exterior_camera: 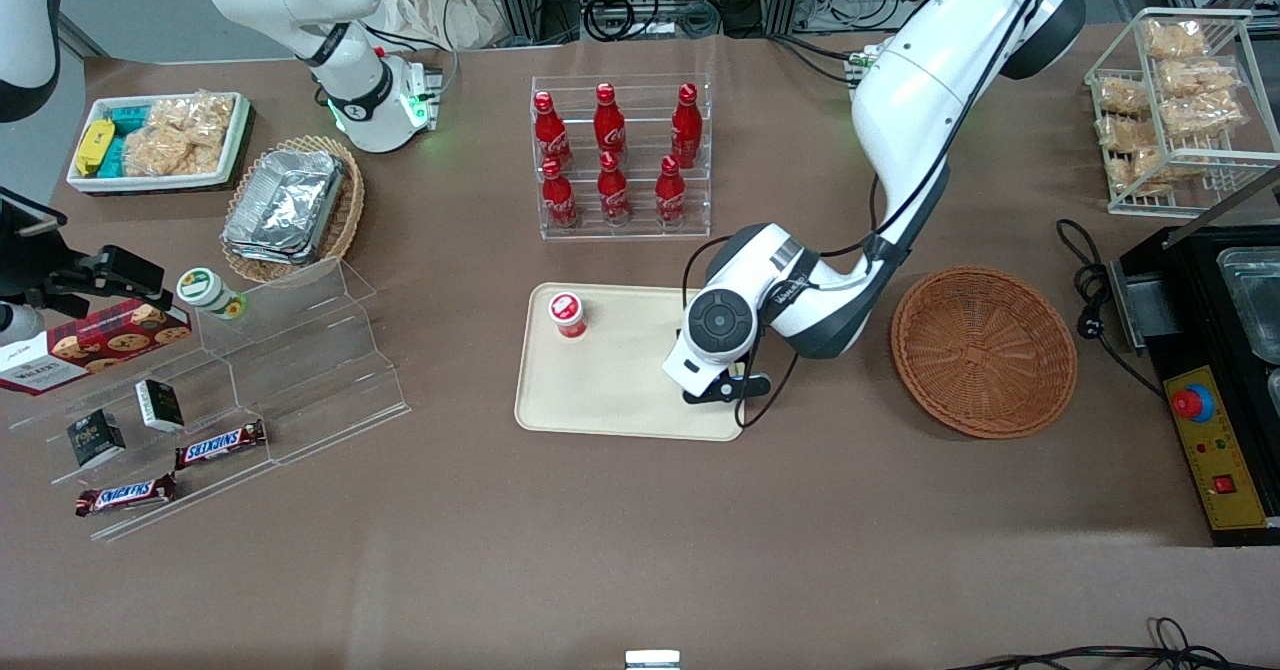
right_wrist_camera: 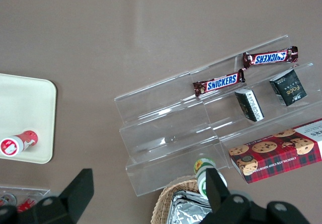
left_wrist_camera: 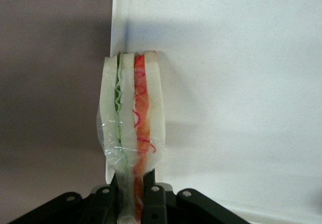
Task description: Place sandwich from basket to tray
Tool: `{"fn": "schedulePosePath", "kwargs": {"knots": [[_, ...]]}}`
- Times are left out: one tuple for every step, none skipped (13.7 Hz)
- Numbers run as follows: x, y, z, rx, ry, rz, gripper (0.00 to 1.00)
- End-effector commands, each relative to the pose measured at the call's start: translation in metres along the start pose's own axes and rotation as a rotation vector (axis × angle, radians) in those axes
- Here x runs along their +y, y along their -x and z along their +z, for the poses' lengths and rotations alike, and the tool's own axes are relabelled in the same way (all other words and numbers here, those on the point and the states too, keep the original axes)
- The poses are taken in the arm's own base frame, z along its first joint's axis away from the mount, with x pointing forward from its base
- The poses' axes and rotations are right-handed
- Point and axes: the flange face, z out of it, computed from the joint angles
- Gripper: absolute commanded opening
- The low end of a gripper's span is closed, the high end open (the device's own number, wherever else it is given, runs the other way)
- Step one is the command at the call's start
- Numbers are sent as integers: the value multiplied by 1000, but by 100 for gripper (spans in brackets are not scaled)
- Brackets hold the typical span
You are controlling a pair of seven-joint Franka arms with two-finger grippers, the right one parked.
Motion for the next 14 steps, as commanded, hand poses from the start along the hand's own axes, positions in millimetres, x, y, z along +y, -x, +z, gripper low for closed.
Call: {"fn": "schedulePosePath", "kwargs": {"knots": [[3, -1, -11, 26, -6, 2, 11], [4, -3, -16, 32, 0, -1, 6], [5, -4, -18, 35, 5, -1, 1], [5, -4, -18, 38, 9, -1, 1], [5, -4, -18, 38, 9, -2, 11], [6, -5, -18, 39, 13, -10, 79], [5, -5, -20, 45, 12, -5, 100], [4, -5, -23, 49, 15, -7, 100], [2, -7, -32, 57, 19, -13, 100], [-1, -8, -46, 73, 29, -19, 100], [-6, -9, -59, 87, 40, -28, 100], [-13, -10, -78, 112, 47, -31, 100], [-31, -12, -102, 125, 43, -50, 100], [-56, -15, -120, 108, 17, -82, 100]]}}
